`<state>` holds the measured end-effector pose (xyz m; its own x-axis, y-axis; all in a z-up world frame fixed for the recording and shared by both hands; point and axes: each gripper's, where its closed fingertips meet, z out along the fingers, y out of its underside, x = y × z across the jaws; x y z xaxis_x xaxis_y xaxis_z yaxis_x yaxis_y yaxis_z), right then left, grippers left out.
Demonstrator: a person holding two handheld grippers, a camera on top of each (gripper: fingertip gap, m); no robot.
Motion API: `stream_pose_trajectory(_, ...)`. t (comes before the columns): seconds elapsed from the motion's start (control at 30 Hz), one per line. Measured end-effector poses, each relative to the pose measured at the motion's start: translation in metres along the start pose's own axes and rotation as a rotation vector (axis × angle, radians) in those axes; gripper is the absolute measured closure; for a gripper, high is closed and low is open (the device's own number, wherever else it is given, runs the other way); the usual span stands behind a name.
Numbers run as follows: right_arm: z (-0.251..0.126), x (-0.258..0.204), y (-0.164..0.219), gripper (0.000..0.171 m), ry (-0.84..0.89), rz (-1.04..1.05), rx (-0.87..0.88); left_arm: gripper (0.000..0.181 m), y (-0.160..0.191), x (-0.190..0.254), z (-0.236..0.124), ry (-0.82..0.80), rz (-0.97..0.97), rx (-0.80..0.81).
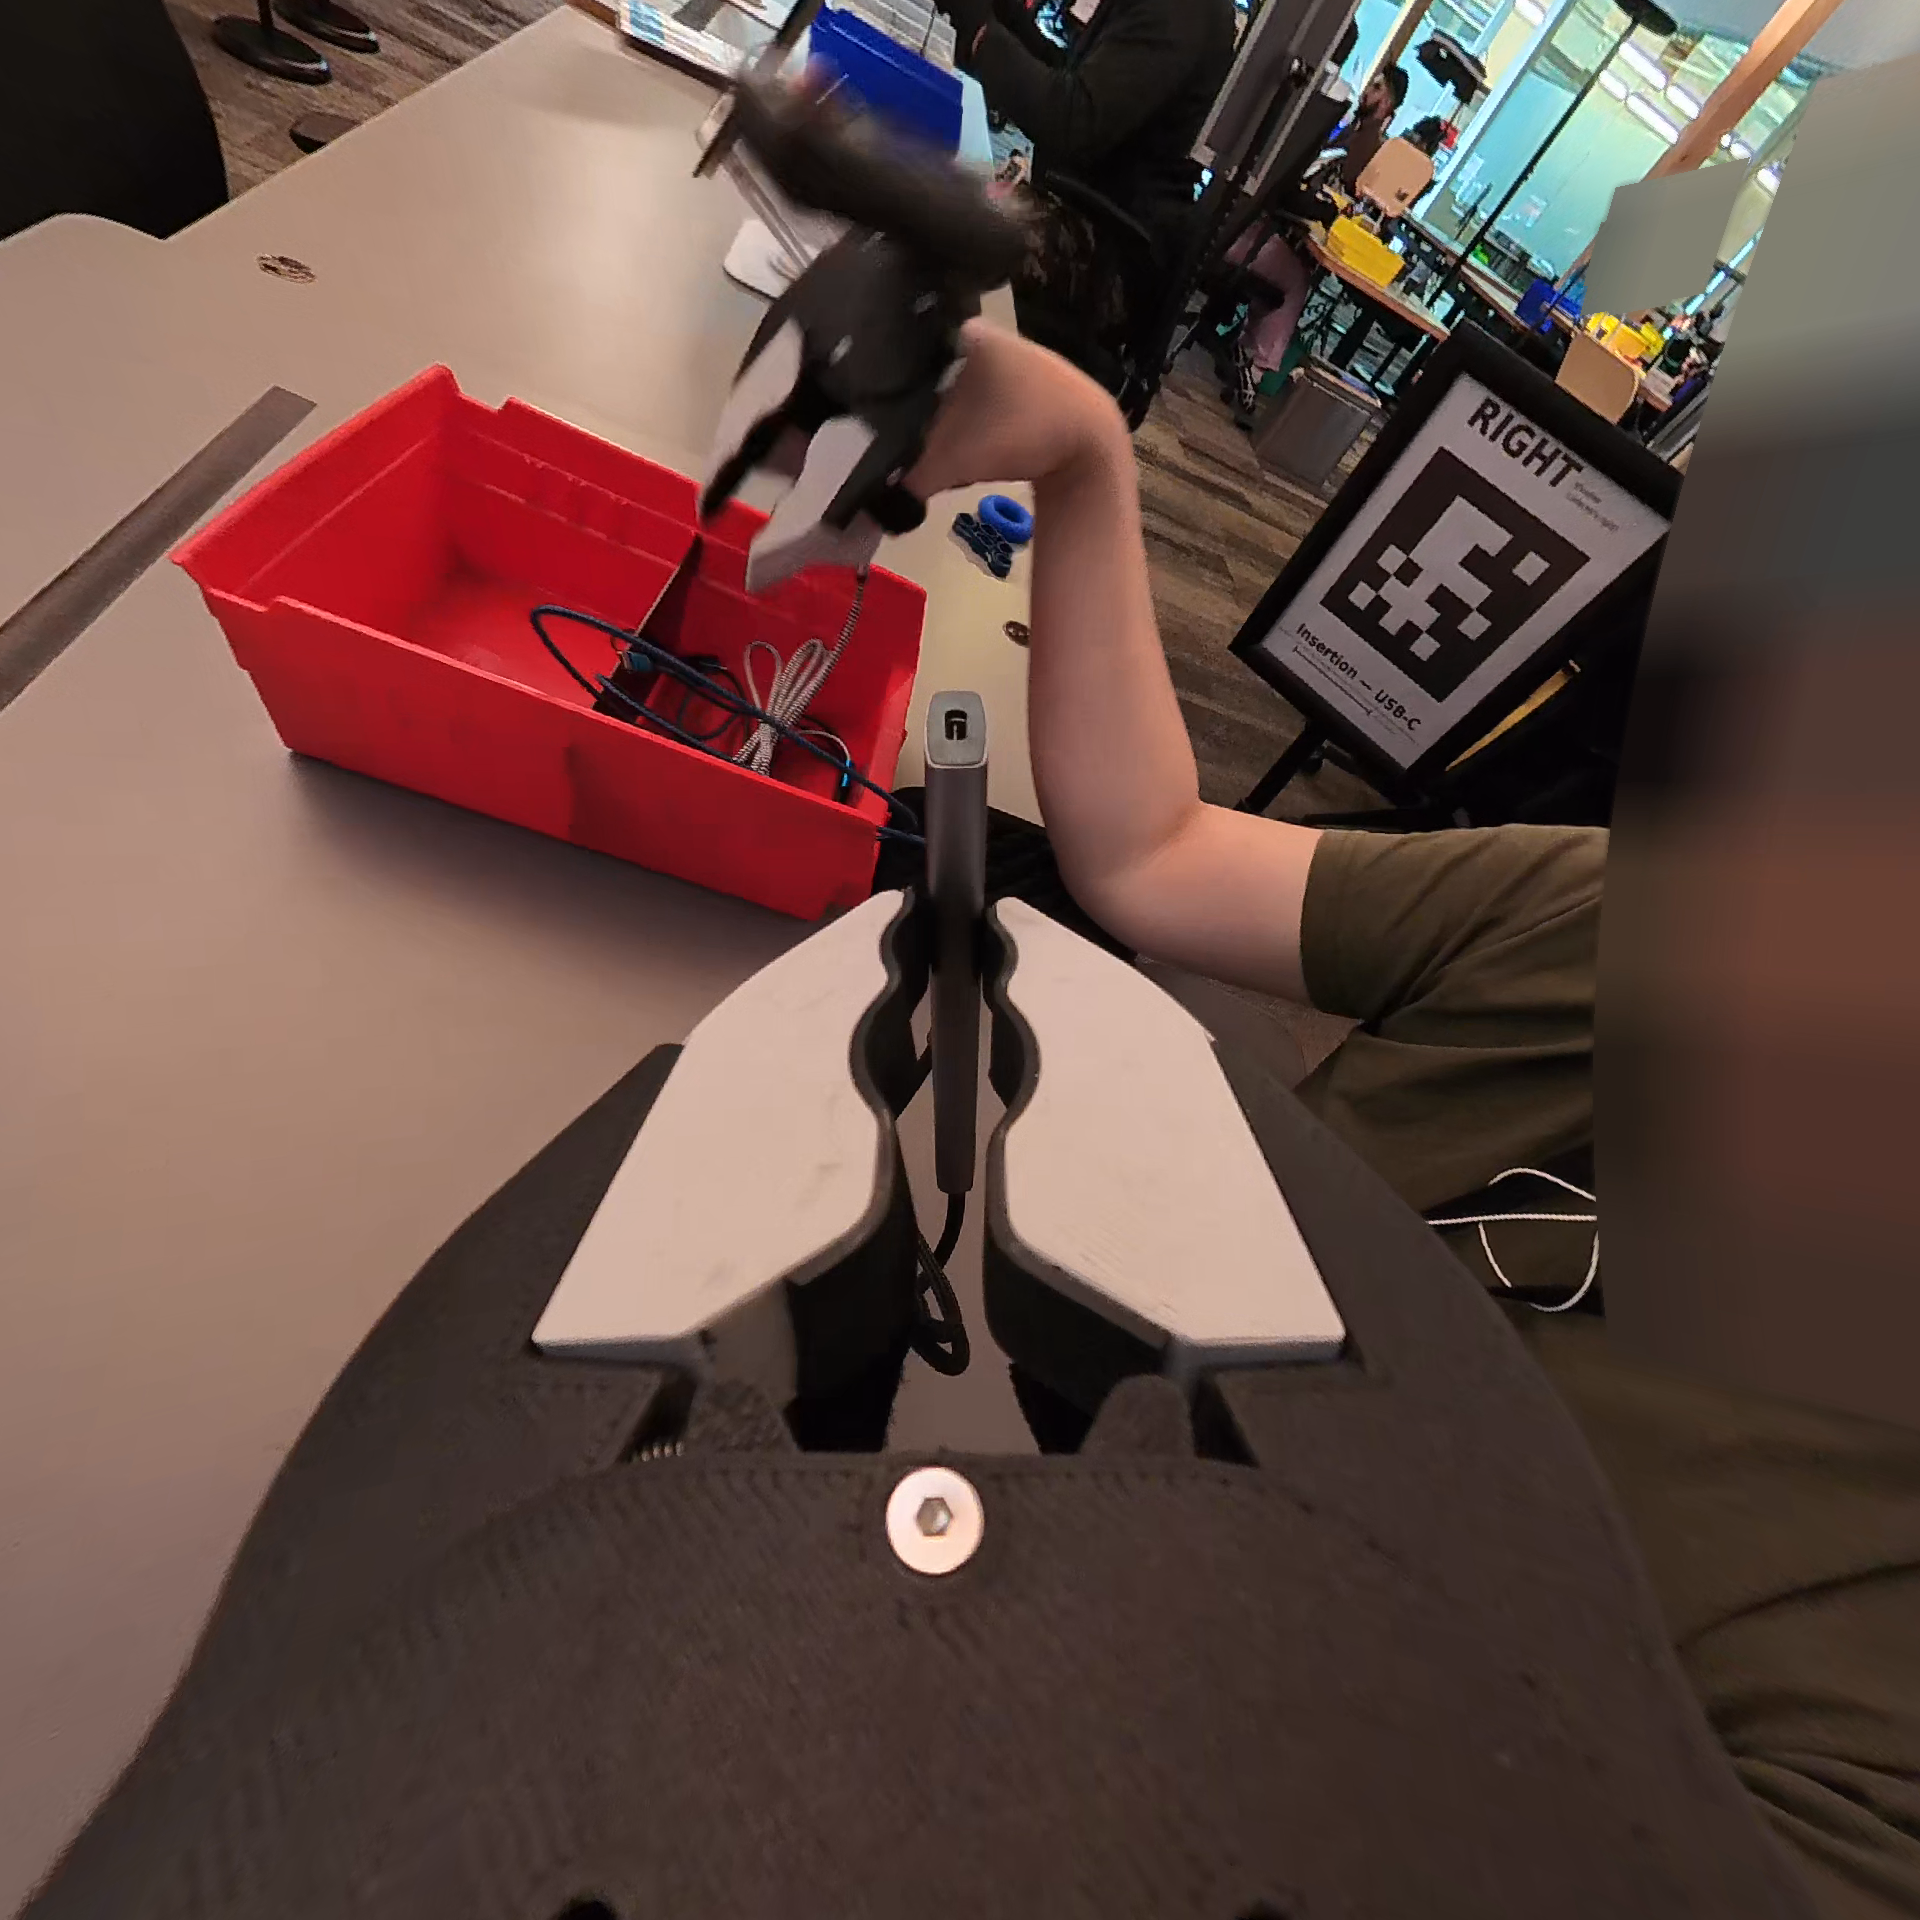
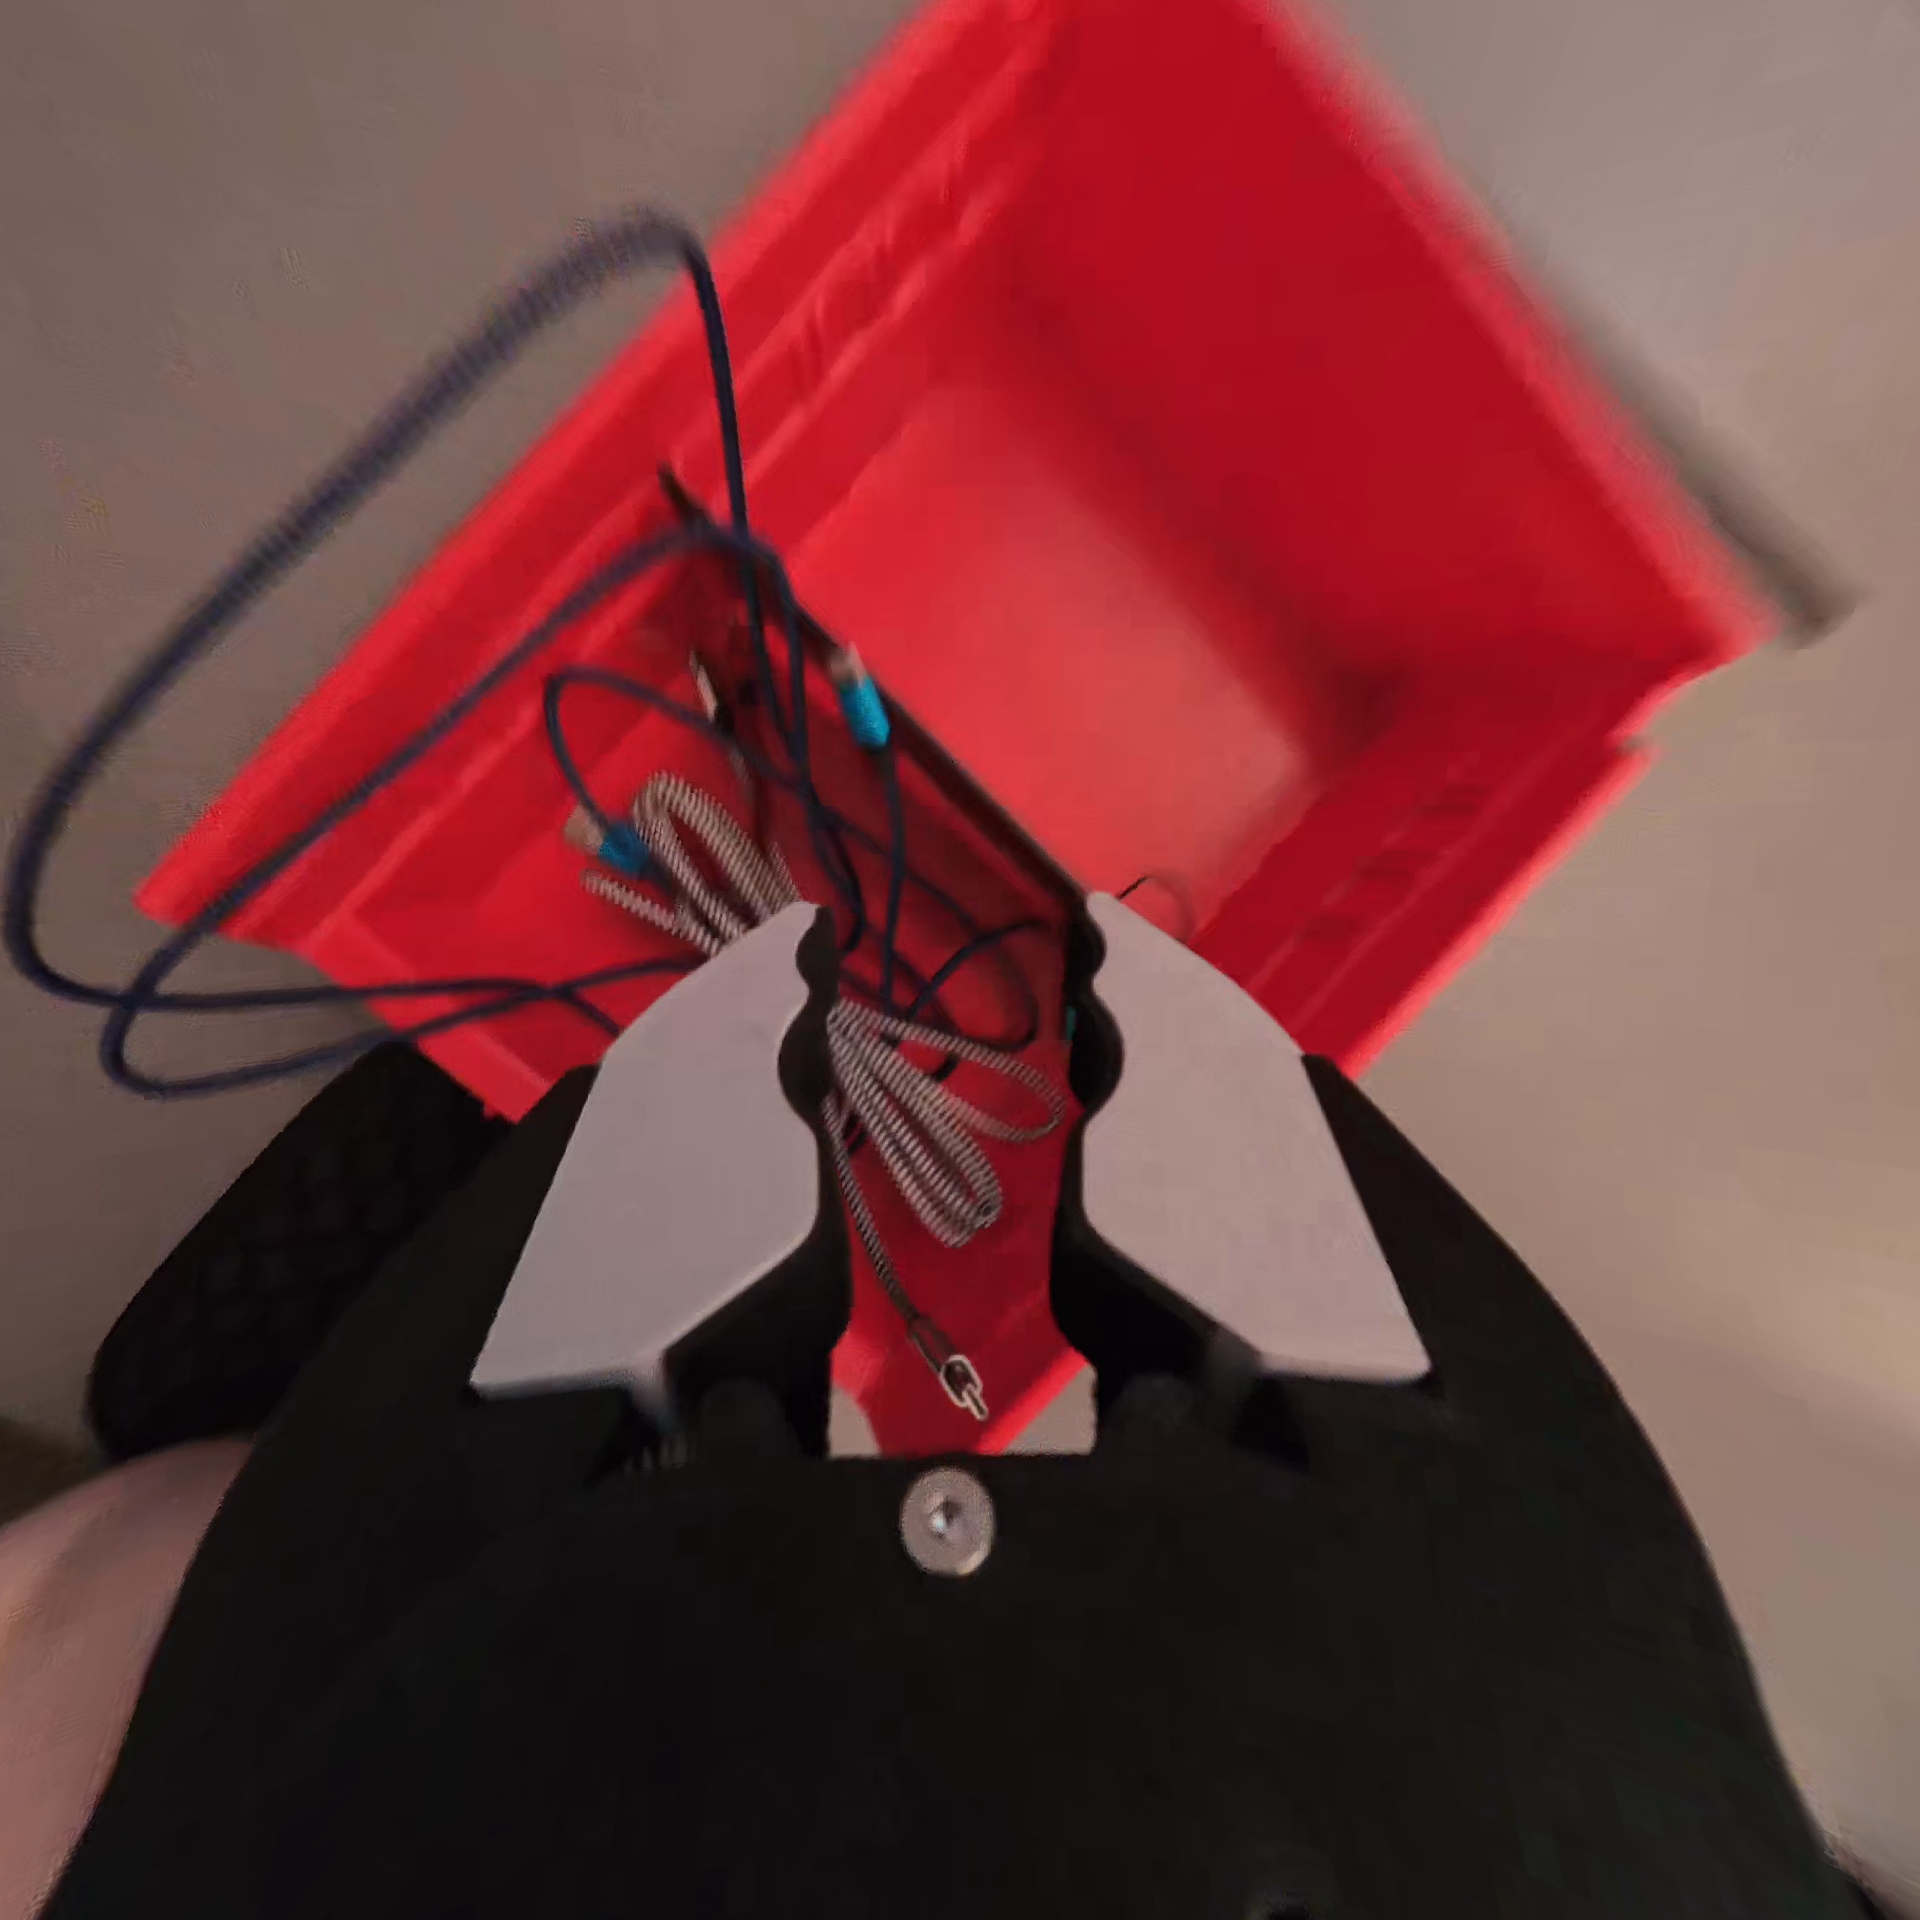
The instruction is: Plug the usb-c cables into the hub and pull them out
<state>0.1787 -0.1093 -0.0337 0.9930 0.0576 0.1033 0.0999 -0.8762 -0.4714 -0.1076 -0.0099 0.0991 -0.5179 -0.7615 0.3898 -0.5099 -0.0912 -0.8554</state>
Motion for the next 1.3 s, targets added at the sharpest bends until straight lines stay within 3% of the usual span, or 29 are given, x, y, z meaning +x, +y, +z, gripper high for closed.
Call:
stream_pose_trajectory(0.1, -0.043, -0.018, -0.064, 0.126, 0.131, -0.164, 0.294, 0.173, -0.001, -0.003, 0.000, -0.006, -0.014, 0.010)
stream_pose_trajectory(0.17, -0.073, -0.060, -0.112, 0.126, 0.112, -0.323, 0.549, 0.173, -0.003, -0.005, 0.000, -0.008, -0.028, 0.024)
stream_pose_trajectory(0.27, -0.117, -0.151, -0.162, 0.126, -0.132, -0.516, 0.957, 0.173, -0.005, -0.009, -0.001, -0.010, -0.047, 0.043)
stream_pose_trajectory(0.33, -0.132, -0.196, -0.179, 0.127, -0.318, -0.524, 1.140, 0.173, -0.006, -0.010, -0.002, -0.009, -0.052, 0.054)
stream_pose_trajectory(0.47, -0.101, -0.240, -0.192, 0.129, -0.634, -0.400, 1.019, 0.173, -0.008, -0.010, -0.003, -0.017, -0.043, 0.062)
stream_pose_trajectory(0.57, -0.077, -0.252, -0.195, 0.139, -0.769, -0.316, 0.910, 0.173, -0.008, -0.009, -0.006, -0.028, -0.028, 0.062)
stream_pose_trajectory(0.7, -0.072, -0.264, -0.195, 0.147, -0.946, -0.243, 0.860, 0.173, -0.011, -0.009, -0.011, -0.048, -0.016, 0.078)
stream_pose_trajectory(0.87, -0.067, -0.269, -0.196, 0.161, -0.991, -0.226, 0.853, 0.173, -0.013, -0.013, -0.015, -0.069, -0.015, 0.092)
stream_pose_trajectory(1.1, -0.082, -0.259, -0.206, 0.162, -1.019, -0.146, 0.968, 0.168, -0.026, -0.011, -0.020, -0.048, -0.036, 0.199)
stream_pose_trajectory(1.17, -0.083, -0.253, -0.208, 0.163, -1.001, -0.128, 0.994, 0.156, -0.019, -0.014, -0.018, -0.048, -0.067, 0.157)
stream_pose_trajectory(1.3, -0.082, -0.248, -0.209, 0.163, -0.995, -0.113, 1.004, 0.153, -0.011, -0.018, -0.006, -0.005, -0.088, 0.102)
